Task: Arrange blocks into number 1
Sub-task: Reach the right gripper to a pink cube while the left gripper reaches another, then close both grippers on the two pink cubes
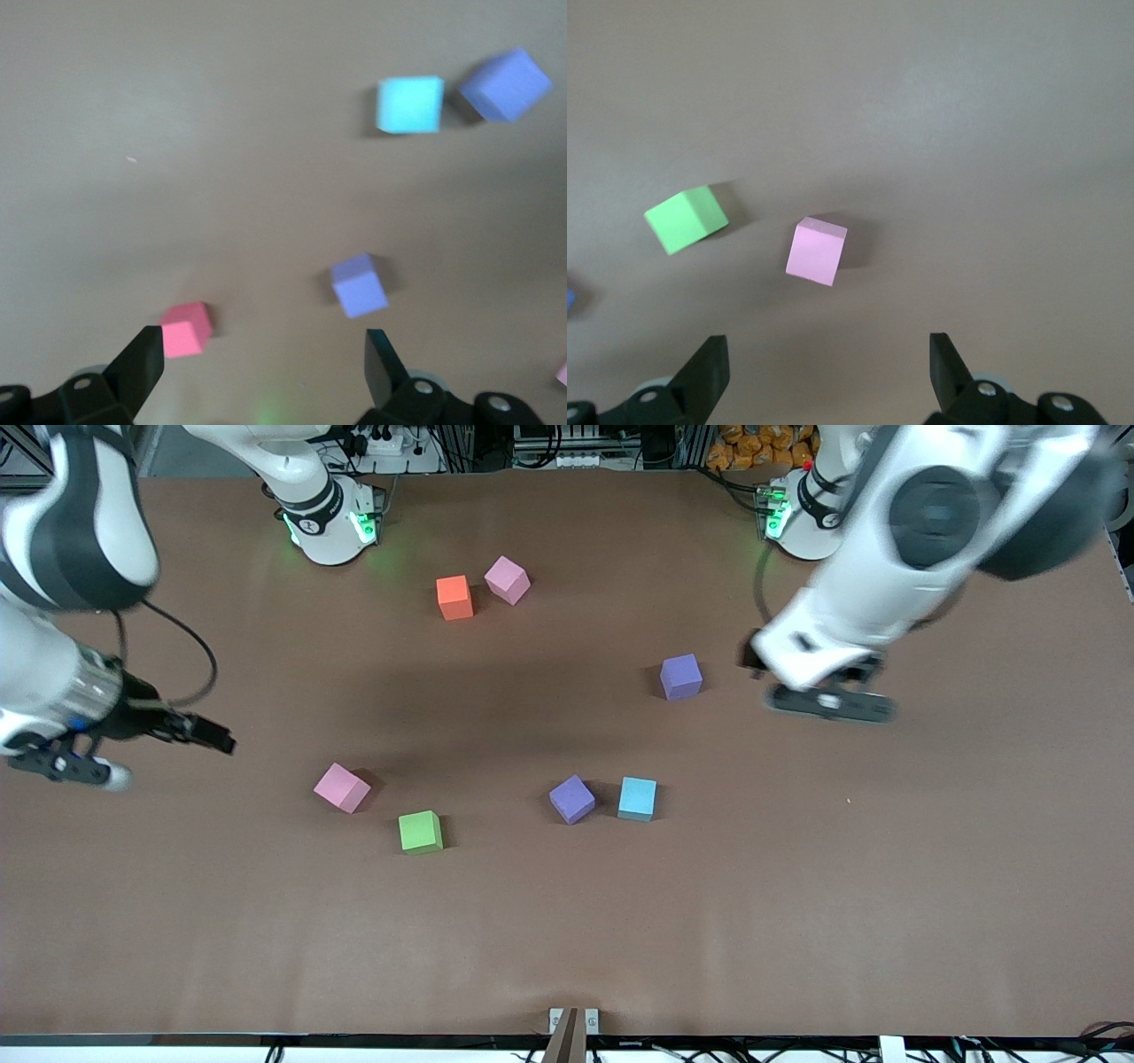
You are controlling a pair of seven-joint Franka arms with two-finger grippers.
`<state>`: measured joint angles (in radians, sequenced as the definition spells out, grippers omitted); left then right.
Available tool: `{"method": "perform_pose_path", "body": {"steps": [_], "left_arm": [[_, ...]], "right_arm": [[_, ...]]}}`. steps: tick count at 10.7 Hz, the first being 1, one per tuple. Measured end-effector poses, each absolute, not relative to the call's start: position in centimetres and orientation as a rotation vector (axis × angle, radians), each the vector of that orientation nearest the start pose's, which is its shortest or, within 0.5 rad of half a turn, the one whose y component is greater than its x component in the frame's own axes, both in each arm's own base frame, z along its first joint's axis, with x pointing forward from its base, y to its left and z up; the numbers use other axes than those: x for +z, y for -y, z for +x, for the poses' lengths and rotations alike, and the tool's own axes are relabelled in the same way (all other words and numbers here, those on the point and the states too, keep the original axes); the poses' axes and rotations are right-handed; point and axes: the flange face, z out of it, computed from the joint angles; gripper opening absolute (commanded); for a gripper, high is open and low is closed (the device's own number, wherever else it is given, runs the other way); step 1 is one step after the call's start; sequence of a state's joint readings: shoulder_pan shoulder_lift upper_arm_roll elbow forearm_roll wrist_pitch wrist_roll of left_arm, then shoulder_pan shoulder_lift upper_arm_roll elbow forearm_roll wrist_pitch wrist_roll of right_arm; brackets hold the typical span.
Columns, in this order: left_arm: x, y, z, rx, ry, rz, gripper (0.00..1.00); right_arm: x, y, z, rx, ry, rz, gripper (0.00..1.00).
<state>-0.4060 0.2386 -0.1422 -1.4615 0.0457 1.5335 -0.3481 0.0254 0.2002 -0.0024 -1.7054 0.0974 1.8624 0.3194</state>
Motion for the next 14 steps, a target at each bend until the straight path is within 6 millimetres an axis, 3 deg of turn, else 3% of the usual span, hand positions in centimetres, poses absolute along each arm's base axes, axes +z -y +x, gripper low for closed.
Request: {"method": "perform_pose_path", "body": {"steps": [2,3,6,8,9,11,14], "left_arm": [[50.1,40.3,48.2,0.237,-0.378,-3.001,1.00],[48.2,43.9,46.1,0.235,-0.407,-2.998,1.00],[43.7,51.9,41.2,0.199,-0.437,-3.035,1.00],[39.9,57.2,35.7,0.156,-0.471,-3.059,1.00],[37.3,59.2,32.2,0.153,-0.505,-3.054,1.00],[33.0,61.1,26.5,0.186,-0.593,-3.009,1.00],[29.1,62.7,20.9,0.256,-0.709,-2.978,1.00]], "right_arm": [[41.6,-3.2,62.8,0.170,-0.699,-2.969,1.00],[38.9,-4.1,63.2,0.220,-0.775,-2.945,1.00],[30.5,-6.8,64.0,0.334,-0.899,-2.917,1.00],[26.5,-7.4,64.0,0.388,-0.911,-2.921,1.00],[25.8,-7.4,63.9,0.405,-0.912,-2.922,1.00],[25.6,-7.4,63.7,0.423,-0.917,-2.923,1.00],[23.7,-7.4,62.4,0.491,-0.928,-2.928,1.00]]}}
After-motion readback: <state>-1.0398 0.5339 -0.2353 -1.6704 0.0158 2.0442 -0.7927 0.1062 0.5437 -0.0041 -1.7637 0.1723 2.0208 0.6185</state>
